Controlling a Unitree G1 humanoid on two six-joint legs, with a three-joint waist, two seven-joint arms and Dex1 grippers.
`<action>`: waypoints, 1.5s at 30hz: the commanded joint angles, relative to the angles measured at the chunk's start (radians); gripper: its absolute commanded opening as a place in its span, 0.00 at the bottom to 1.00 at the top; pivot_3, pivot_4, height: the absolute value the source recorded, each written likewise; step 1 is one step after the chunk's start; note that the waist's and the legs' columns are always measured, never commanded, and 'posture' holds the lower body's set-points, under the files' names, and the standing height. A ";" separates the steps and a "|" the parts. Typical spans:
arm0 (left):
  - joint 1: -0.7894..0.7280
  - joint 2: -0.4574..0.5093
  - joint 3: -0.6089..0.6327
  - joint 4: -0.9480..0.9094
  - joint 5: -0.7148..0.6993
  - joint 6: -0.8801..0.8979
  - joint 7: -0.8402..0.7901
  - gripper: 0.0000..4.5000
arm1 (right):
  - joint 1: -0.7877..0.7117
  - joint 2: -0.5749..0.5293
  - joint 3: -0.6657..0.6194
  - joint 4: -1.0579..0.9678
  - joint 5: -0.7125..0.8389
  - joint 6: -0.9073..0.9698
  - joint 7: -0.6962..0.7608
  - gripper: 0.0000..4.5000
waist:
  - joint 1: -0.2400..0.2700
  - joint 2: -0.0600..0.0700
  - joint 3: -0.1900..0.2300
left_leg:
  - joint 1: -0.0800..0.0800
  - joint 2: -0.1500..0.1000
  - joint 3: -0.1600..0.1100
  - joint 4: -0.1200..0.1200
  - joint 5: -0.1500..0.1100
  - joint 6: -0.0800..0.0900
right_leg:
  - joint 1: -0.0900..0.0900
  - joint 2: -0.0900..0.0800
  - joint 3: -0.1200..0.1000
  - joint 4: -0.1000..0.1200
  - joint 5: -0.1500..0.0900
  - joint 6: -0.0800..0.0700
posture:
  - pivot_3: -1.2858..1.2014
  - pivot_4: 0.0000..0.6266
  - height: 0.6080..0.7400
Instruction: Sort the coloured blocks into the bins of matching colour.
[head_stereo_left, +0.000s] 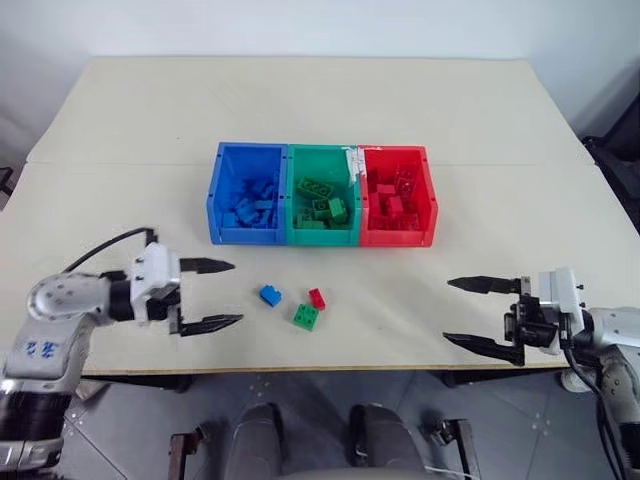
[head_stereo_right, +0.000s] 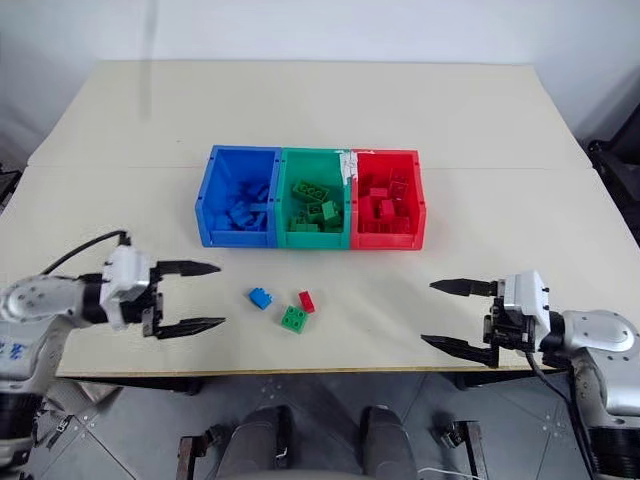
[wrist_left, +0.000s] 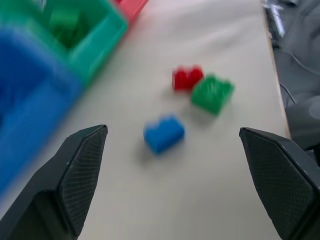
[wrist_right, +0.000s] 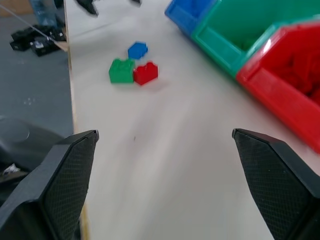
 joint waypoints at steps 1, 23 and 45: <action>-0.141 -0.045 -0.119 0.054 0.085 -0.049 -0.049 1.00 | 0.070 -0.022 -0.078 -0.088 0.043 0.016 -0.010 1.00 | 0.003 0.000 0.000 | 0.000 0.000 0.000 0.002 0.000 0.000 | 0.001 0.000 0.000 0.000 0.000 0.000 | 0.52 0.24 1.00; -0.555 -0.339 -0.394 0.651 0.381 -0.526 -0.211 0.91 | 0.227 0.069 -0.102 -0.380 0.119 0.103 -0.239 1.00 | 0.002 0.000 0.000 | -0.002 0.000 -0.001 0.008 -0.001 0.001 | 0.001 0.001 0.001 0.001 0.001 0.001 | 0.52 0.24 1.00; -0.578 -0.409 -0.296 0.628 0.289 -0.388 -0.187 0.10 | 0.152 0.115 -0.082 -0.362 0.133 0.100 -0.328 1.00 | 0.002 0.000 0.000 | -0.002 0.000 -0.002 0.009 -0.001 0.001 | 0.001 0.001 0.001 0.002 0.001 0.001 | 0.52 0.24 1.00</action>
